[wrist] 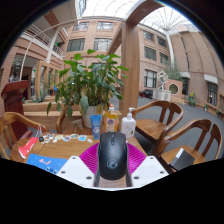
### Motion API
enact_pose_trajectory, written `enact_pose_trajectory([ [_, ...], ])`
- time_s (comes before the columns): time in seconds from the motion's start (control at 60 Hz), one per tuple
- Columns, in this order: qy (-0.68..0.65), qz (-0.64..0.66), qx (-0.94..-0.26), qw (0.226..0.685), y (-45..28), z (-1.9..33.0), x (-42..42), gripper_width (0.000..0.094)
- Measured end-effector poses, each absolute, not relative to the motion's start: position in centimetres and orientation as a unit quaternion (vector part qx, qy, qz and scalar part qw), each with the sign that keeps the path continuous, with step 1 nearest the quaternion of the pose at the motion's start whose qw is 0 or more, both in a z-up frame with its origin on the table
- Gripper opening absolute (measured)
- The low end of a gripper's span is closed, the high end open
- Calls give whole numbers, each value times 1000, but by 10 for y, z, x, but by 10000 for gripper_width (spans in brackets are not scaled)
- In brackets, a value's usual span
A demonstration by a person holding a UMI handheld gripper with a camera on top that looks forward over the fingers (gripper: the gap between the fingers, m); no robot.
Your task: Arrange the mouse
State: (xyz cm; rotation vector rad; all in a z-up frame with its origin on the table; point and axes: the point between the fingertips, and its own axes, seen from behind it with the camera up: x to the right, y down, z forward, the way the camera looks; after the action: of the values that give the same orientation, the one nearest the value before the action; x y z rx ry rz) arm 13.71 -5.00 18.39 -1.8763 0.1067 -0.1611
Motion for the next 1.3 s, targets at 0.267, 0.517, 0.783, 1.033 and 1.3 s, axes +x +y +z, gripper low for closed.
enact_pose_trajectory([
  [0.267, -38, 37, -795, 605, -23, 212, -54, 355],
  [0.517, -88, 52, -885, 454, -46, 21, -160, 370],
  [0.783, -93, 42, -894, 437, -65, 9, -167, 728],
  [1.033, -106, 20, -871, 479, -137, 76, -160, 854],
  [1.3, -98, 12, -862, 497, -223, 113, -154, 853],
])
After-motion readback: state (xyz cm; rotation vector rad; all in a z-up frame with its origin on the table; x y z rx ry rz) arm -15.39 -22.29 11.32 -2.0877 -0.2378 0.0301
